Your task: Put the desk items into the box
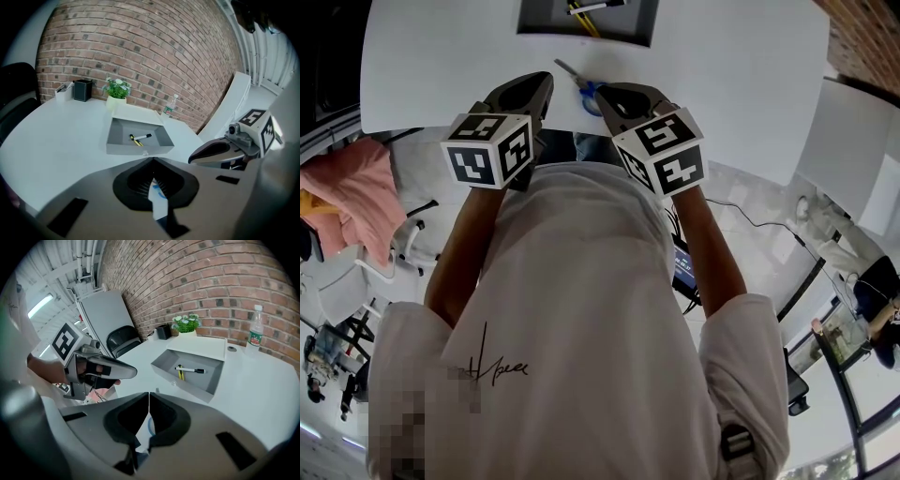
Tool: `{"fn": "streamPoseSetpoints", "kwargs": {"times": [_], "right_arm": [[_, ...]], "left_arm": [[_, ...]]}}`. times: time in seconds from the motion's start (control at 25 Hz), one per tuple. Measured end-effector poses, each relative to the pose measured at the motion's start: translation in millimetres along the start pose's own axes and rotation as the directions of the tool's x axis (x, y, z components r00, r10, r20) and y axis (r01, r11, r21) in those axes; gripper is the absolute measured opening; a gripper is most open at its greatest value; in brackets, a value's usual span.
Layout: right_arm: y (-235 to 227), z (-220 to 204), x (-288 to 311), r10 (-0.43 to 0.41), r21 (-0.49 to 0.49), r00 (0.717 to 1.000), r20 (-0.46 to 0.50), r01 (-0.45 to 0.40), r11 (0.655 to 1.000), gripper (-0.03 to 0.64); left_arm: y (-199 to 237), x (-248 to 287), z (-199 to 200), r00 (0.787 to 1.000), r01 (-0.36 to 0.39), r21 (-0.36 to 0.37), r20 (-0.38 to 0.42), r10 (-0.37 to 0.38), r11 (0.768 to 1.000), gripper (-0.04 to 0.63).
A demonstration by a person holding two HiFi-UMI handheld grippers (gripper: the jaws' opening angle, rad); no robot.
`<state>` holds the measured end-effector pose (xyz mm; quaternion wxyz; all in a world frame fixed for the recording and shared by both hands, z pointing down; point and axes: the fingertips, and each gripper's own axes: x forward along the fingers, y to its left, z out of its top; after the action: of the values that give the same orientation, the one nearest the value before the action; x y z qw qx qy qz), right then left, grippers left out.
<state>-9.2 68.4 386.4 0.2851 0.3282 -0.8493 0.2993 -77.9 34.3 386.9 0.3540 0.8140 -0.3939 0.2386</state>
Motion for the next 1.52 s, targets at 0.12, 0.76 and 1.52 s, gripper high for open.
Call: {"fn": "streamPoseSetpoints", "kwargs": {"times": [0.12,0.76,1.52], "right_arm": [[-1,0,4,-0.001,0.004,1.000,-0.009,0.001,1.000,0.028],[-4,-43,40,-0.008,-0.014,0.988,-0.154,0.006,1.000,0.028],[-12,-77,58,-0.017,0.012,0.970,-0.241,0.020,1.000,0.030]], "left_arm": [[4,-2,1,1.000,-0.018,0.007,0.007,0.018,1.000,0.005],[16,-12,3,0.999,-0.049,-0.017,0.023,0.049,0.999,0.005],[22,-11,0,0.998,-0.056,-0.037,0.019,0.056,0.998,0.005]]}}
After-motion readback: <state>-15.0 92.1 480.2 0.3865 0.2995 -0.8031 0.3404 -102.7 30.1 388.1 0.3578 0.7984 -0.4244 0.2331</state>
